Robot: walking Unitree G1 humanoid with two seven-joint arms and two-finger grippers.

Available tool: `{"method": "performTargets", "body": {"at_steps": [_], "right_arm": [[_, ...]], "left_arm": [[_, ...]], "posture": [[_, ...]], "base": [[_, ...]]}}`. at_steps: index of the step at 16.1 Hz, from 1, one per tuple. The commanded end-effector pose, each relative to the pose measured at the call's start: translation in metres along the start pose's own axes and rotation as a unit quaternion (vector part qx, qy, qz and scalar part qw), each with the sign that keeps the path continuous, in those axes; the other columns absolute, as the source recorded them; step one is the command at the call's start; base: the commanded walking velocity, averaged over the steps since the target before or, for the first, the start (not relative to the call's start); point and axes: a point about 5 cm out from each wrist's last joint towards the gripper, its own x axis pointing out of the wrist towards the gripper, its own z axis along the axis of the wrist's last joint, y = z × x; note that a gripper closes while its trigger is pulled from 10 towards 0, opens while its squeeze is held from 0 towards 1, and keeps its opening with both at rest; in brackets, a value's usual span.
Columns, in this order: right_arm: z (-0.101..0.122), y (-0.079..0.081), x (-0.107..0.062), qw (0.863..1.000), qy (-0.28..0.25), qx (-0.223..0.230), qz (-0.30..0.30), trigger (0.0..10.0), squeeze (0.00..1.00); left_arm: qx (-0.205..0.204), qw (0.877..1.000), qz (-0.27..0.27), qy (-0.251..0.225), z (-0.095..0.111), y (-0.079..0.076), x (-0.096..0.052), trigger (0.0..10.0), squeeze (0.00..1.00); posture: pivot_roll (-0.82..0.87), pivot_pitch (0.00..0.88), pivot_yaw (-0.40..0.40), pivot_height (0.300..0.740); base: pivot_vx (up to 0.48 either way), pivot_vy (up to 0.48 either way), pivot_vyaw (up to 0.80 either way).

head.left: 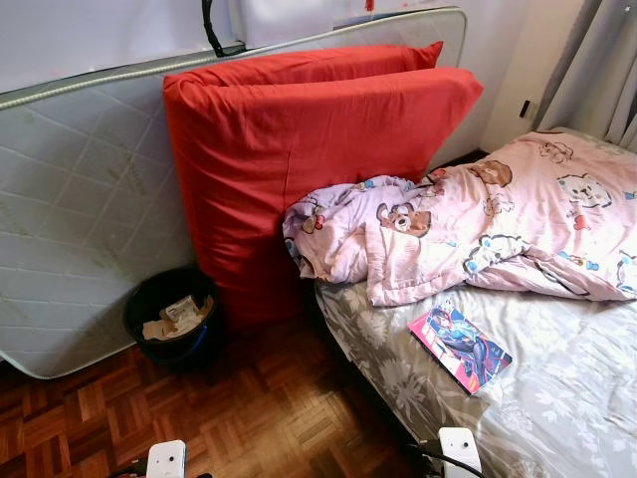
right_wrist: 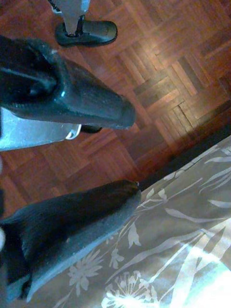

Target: Clean up the room

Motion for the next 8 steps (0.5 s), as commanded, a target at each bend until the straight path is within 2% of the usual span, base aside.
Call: {"method": "performTargets", "body": {"at_steps": [1, 8], "right_arm": [[-0.0171, -0.041, -0.008, 0.996, 0.008, 0.091, 0.006, 10.0, 0.0], [-0.0235, -0.0434, -0.01, 0.996, 0.013, 0.087, 0.003, 10.0, 0.0]], "left_arm": [[0.052, 0.998, -0.038, 0.028, 0.0101, -0.0284, 0.0089, 10.0, 0.0], [0.077, 0.996, -0.035, 0.028, 0.0102, -0.0271, 0.0088, 10.0, 0.0]], "posture": [[-0.07, 0.0, -0.002, 0.74], [-0.07, 0.0, -0.001, 0.74]], "base": [[0.0, 0.0, 0.0], [0.0, 0.0, 0.0]]}}
